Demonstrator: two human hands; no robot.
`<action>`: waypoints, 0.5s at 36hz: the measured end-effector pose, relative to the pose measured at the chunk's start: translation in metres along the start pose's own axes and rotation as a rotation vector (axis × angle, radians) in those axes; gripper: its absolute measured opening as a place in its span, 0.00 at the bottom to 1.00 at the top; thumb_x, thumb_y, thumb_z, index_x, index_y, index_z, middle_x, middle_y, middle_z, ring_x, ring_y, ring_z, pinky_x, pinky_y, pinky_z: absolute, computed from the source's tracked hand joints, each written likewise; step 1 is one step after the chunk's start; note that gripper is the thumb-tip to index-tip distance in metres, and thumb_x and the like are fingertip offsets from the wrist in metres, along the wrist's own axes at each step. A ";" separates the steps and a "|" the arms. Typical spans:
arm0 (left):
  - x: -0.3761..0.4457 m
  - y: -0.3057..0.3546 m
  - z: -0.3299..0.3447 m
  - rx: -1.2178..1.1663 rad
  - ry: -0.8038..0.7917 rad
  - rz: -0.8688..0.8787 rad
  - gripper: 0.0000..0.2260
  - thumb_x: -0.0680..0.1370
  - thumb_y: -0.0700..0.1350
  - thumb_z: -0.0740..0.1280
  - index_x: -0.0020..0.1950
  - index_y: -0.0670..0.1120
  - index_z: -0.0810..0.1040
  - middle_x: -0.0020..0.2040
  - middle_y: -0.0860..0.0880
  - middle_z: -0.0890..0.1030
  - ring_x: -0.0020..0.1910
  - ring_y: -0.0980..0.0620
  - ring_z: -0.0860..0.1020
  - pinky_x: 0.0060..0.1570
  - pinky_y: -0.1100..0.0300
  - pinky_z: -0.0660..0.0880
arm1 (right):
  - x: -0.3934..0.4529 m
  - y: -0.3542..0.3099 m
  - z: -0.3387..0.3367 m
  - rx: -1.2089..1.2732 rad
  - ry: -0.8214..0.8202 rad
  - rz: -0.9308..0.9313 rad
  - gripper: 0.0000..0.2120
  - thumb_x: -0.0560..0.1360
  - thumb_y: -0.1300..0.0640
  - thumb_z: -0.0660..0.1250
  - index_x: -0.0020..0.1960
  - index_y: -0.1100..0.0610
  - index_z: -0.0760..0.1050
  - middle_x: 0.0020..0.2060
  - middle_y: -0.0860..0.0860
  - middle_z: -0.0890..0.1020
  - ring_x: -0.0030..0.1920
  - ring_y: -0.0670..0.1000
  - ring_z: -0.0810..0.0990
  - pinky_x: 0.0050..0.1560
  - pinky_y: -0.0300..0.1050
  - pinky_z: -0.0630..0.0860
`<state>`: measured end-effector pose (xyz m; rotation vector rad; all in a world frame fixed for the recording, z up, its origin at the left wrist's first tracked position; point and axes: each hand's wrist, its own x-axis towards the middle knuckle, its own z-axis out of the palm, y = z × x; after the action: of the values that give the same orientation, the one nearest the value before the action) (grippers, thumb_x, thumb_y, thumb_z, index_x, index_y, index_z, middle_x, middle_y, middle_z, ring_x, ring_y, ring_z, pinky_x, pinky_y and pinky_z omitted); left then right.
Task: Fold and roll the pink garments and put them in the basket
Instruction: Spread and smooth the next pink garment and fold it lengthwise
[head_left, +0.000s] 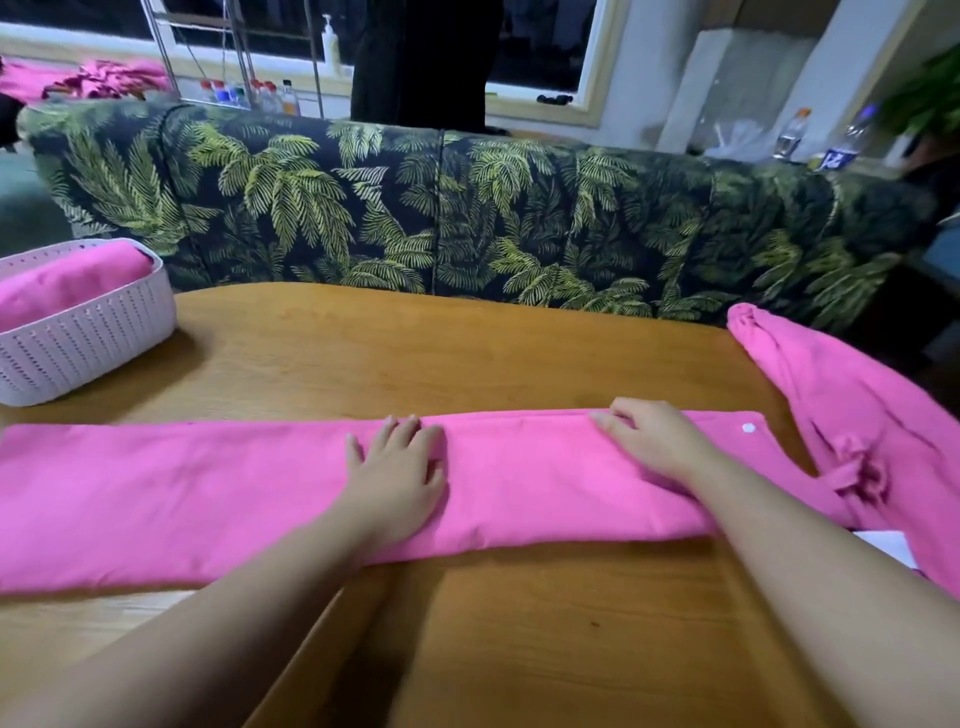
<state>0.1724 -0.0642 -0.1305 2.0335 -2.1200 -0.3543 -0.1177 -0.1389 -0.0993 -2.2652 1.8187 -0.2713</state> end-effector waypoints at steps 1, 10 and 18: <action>0.007 0.005 0.003 -0.015 0.031 0.032 0.20 0.81 0.51 0.54 0.74 0.52 0.62 0.75 0.49 0.62 0.74 0.50 0.57 0.71 0.40 0.51 | -0.003 0.008 0.000 0.062 0.012 0.017 0.17 0.80 0.43 0.57 0.37 0.51 0.71 0.36 0.48 0.79 0.41 0.51 0.76 0.40 0.48 0.70; 0.054 0.004 0.005 0.065 0.143 0.010 0.15 0.79 0.60 0.56 0.51 0.52 0.74 0.56 0.50 0.76 0.61 0.48 0.70 0.58 0.50 0.62 | -0.007 0.051 -0.007 -0.028 -0.010 0.046 0.10 0.75 0.61 0.61 0.54 0.53 0.76 0.54 0.49 0.77 0.58 0.52 0.71 0.63 0.50 0.66; 0.063 -0.011 0.002 0.016 0.159 0.126 0.25 0.68 0.70 0.39 0.34 0.53 0.64 0.40 0.53 0.73 0.51 0.46 0.75 0.49 0.52 0.65 | 0.000 0.067 -0.003 -0.072 0.032 0.093 0.13 0.81 0.50 0.58 0.39 0.53 0.64 0.44 0.52 0.74 0.52 0.56 0.71 0.54 0.51 0.67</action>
<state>0.1796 -0.1272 -0.1380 1.8564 -2.1457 -0.1519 -0.1811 -0.1533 -0.1154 -2.2272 1.9735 -0.2307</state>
